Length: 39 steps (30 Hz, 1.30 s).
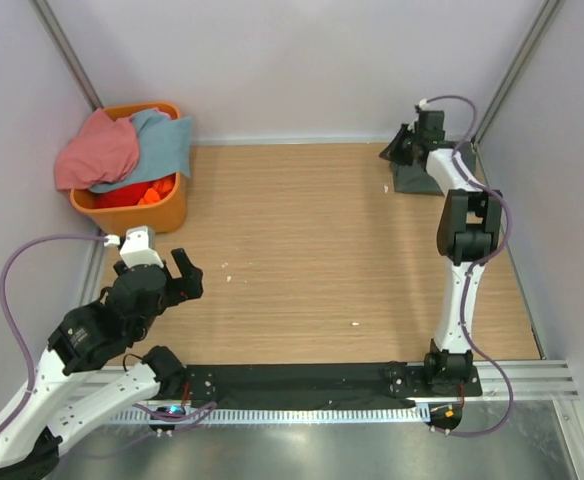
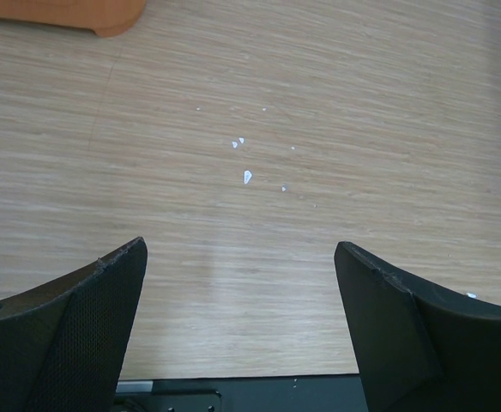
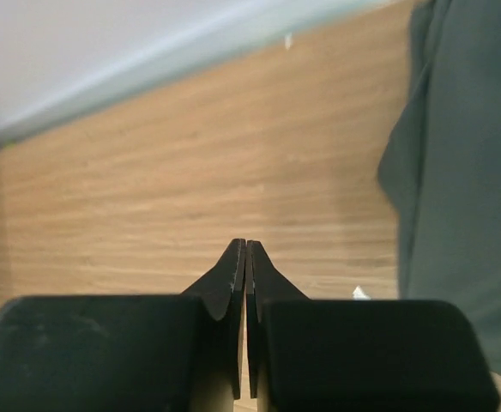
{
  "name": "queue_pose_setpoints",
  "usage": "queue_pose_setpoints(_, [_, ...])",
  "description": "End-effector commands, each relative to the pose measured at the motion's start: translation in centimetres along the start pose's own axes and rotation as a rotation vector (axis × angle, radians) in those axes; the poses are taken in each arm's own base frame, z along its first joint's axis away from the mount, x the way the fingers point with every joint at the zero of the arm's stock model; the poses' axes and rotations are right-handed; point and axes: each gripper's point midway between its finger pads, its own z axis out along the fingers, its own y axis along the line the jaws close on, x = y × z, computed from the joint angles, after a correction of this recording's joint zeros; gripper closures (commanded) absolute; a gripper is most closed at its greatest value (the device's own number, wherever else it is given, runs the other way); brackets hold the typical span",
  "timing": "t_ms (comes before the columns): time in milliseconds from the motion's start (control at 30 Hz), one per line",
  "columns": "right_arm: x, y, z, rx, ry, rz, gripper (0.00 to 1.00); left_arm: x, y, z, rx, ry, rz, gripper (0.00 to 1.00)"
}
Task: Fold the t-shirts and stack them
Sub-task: Neatly place the folded tshirt to the corner
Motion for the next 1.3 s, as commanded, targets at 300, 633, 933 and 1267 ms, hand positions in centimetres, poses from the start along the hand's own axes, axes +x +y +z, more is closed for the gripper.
queue_pose_setpoints(300, [4.5, -3.2, 3.0, 0.076, 0.110, 0.048, 0.99, -1.0, -0.1, -0.2, 0.010, -0.051, -0.040, 0.10])
queue_pose_setpoints(633, [6.2, -8.4, 2.2, 0.231, 0.134, 0.018, 0.99, -0.9, 0.0, 0.1, -0.004, -0.043, -0.031, 0.10])
queue_pose_setpoints(933, [5.6, -11.5, 0.7, 0.334, 0.131, -0.026, 0.99, -0.8, 0.0, 0.2, -0.011, -0.037, -0.027, 0.10])
queue_pose_setpoints(1267, [5.4, -11.1, 0.4, 0.330, 0.137, -0.042, 0.99, -0.9, 0.0, 0.2, -0.015, -0.042, -0.030, 0.10])
